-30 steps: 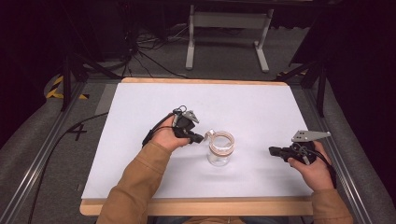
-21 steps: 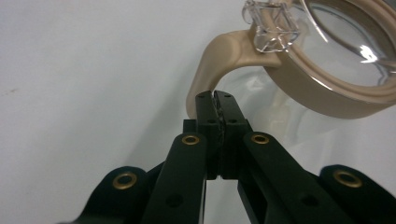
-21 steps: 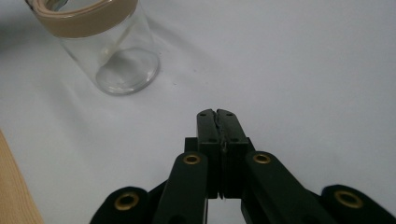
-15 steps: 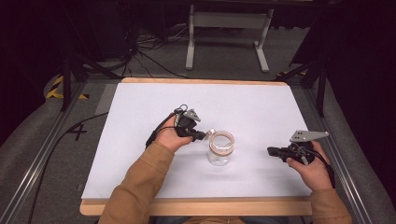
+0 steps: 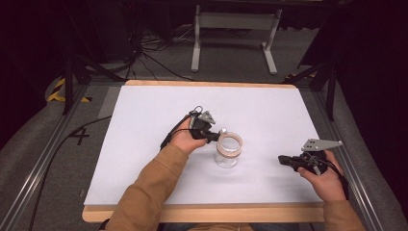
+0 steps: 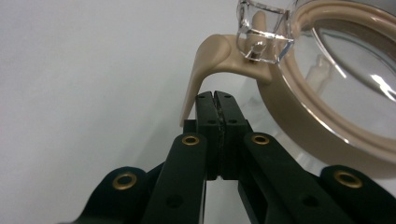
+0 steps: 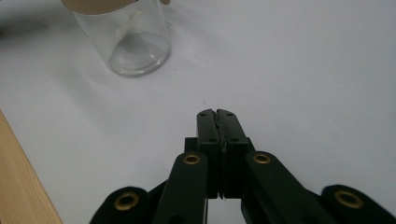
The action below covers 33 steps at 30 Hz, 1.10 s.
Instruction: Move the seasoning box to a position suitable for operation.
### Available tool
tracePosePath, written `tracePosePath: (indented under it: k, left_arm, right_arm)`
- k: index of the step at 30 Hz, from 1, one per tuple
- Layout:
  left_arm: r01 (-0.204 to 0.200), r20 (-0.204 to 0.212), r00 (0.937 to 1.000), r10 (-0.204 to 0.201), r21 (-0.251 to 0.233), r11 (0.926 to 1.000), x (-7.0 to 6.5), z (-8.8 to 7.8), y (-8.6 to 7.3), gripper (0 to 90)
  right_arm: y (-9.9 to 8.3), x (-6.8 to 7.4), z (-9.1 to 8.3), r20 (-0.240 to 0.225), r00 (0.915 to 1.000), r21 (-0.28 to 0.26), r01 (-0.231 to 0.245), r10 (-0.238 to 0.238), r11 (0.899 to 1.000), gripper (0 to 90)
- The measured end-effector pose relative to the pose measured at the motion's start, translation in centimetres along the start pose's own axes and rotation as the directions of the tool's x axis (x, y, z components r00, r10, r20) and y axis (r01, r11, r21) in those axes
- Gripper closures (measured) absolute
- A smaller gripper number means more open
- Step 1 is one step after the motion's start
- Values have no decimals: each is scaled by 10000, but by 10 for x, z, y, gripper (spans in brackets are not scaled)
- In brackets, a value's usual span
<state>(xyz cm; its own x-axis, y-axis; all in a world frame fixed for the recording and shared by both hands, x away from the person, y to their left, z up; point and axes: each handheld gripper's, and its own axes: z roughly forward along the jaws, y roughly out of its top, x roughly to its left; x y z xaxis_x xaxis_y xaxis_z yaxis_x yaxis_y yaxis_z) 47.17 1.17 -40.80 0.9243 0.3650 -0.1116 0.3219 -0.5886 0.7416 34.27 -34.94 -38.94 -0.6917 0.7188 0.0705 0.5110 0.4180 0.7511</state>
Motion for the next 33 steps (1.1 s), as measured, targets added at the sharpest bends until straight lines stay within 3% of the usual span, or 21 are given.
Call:
tracePosePath:
  k: [8,14,22,28,33]
  left_arm:
    - [-232,245,9994,236,-185,9996,4,11,7,899]
    - [-138,301,9995,136,67,9999,6,2,5,899]
    - [235,-366,9990,-241,-182,9996,5,-31,-7,897]
    - [946,-938,9904,-1016,-761,9926,-4,-69,-27,889]
    - [1196,-1249,9835,-1310,-950,9883,-15,-93,-45,872]
  right_arm:
    - [-9,3,-7,116,9999,80,-119,118,9999,900]
    - [-10,2,-8,148,9998,30,-138,138,9999,900]
    - [3,5,9,-205,9997,58,160,-158,9999,900]
    - [27,14,42,-730,9953,-100,638,-643,9979,900]
    - [51,26,67,-1495,9797,-198,1320,-1335,9911,900]
